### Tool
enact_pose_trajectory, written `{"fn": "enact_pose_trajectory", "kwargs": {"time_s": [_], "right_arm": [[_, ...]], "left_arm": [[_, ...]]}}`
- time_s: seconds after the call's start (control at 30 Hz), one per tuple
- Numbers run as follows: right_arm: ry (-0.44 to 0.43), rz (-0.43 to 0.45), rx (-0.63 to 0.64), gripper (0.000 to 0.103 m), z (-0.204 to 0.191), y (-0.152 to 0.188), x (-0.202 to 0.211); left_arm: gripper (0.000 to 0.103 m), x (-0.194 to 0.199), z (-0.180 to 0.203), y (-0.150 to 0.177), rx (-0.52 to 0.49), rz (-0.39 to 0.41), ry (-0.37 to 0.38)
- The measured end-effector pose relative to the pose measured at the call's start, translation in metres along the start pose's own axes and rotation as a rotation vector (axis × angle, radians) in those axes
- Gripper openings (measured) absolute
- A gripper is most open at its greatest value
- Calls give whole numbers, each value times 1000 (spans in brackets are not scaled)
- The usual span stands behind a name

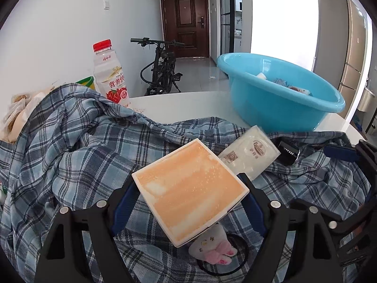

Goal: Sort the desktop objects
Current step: 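Grasp the white tissue pack with the right gripper while the left gripper holds the box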

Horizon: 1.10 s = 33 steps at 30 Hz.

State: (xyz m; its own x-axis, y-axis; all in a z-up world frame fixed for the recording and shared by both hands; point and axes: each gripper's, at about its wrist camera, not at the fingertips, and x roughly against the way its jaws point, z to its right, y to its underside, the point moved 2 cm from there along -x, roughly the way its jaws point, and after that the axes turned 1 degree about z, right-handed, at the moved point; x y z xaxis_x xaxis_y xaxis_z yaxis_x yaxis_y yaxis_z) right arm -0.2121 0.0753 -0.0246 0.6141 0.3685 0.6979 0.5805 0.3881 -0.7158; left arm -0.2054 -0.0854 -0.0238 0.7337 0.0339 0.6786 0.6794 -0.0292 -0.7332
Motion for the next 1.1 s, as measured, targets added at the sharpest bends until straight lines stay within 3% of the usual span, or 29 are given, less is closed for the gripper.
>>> {"fn": "enact_pose_trajectory", "kwargs": {"time_s": [0.17, 0.33, 0.63, 0.83, 1.1], "right_arm": [[15, -32, 68, 103, -18, -5, -24], [7, 5, 107, 103, -29, -7, -33], [28, 9, 80, 103, -23, -13, -47], [64, -30, 110, 103, -26, -16, -64], [106, -20, 174, 103, -32, -19, -74]], "left_arm": [[83, -5, -14, 2, 30, -8, -17], [83, -11, -28, 2, 78, -21, -27], [83, -11, -16, 5, 38, -16, -15], [83, -9, -12, 7, 14, -11, -18], [83, -11, -20, 8, 25, -16, -38]]}}
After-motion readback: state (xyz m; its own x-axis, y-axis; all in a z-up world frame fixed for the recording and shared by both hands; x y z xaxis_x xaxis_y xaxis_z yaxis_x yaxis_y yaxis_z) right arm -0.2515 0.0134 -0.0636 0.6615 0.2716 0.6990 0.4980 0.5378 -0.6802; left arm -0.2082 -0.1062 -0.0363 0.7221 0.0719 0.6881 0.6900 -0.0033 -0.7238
